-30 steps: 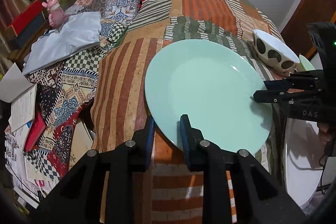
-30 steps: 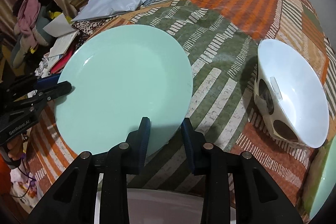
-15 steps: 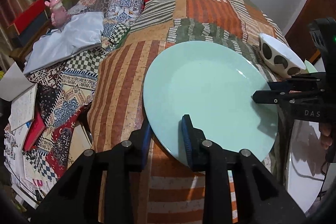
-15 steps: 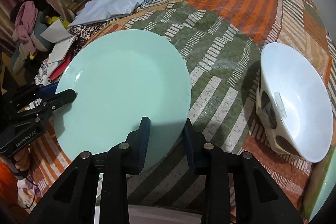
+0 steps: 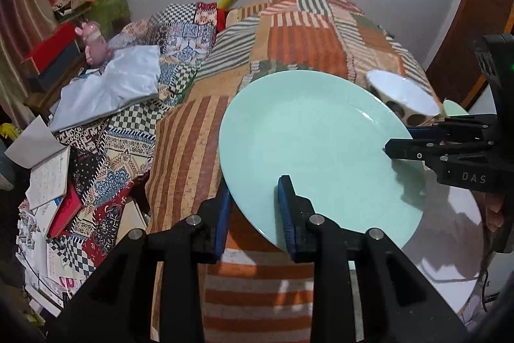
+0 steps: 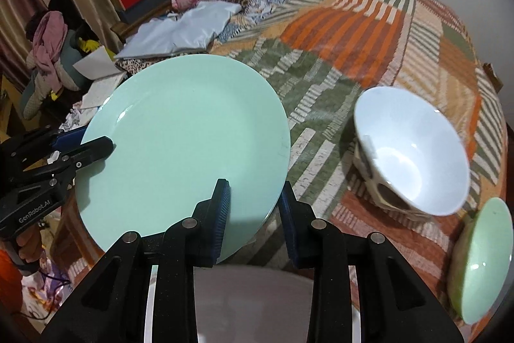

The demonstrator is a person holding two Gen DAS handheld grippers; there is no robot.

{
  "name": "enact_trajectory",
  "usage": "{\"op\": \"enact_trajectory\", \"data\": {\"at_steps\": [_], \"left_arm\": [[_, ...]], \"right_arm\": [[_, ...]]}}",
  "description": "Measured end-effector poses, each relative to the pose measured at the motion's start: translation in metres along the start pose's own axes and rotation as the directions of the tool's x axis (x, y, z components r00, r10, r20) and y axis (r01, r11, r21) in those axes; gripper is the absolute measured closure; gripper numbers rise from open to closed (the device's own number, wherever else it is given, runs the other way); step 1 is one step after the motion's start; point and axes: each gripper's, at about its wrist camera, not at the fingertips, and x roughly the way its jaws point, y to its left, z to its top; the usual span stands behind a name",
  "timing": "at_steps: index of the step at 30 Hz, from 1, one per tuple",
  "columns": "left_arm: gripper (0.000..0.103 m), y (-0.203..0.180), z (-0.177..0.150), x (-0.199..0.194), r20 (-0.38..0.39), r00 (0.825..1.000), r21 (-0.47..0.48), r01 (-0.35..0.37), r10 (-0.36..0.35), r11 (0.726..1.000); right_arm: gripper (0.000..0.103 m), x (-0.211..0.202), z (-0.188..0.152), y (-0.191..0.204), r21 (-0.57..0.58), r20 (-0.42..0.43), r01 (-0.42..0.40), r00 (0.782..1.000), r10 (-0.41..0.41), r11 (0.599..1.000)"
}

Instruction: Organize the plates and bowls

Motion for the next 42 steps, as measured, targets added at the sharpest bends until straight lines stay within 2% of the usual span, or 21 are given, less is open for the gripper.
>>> {"op": "enact_trajectory", "data": {"at_steps": [9, 23, 34, 42], "left_arm": [[0.075, -0.029, -0.006, -0.046, 0.063, 0.998, 0.029, 0.008, -0.01, 1.0], [0.075, -0.077, -0.035, -0.094, 0.107, 0.992, 0.068, 0.056, -0.063, 0.996], [0.075, -0.104, -0.058, -0.089, 0.078, 0.991, 0.092, 0.099, -0.106, 0.991], [0.075, -0.108, -0.069, -0.078, 0.054, 0.99, 0.095, 0.127, -0.133, 0.987]], "right_arm": [[0.075, -0.046, -0.022, -0.004, 0.026, 0.081, 0.001, 0.997, -0.003, 1.0], [0.075, -0.096, -0.073, -0.012, 0.083, 0.169, 0.001, 0.985, -0.016, 0.997], [0.075, -0.102, -0.113, -0.027, 0.145, 0.175, 0.003, 0.984, -0.029, 0.989], [0.075, -0.102, -0.131, -0.03, 0.177, 0.178, 0.01, 0.983, -0.042, 0.984]]}}
